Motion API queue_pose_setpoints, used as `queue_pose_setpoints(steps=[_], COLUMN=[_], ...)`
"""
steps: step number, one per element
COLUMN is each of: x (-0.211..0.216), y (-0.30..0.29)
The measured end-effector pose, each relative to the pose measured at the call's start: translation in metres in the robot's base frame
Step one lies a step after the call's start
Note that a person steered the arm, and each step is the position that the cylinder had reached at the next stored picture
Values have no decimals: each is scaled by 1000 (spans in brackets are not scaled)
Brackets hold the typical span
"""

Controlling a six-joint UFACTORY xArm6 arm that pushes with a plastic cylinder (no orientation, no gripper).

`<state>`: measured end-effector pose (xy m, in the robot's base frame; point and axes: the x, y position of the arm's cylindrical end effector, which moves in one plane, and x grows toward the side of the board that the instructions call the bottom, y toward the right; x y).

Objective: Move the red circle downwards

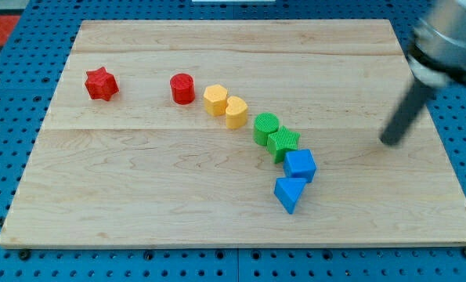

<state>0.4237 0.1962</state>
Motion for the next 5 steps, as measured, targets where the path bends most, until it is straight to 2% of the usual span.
queue_pose_setpoints(steps=[1,2,3,4,5], x=[-67,-88,-92,-77,-94], y=[-114,-218,-282,-301,-301])
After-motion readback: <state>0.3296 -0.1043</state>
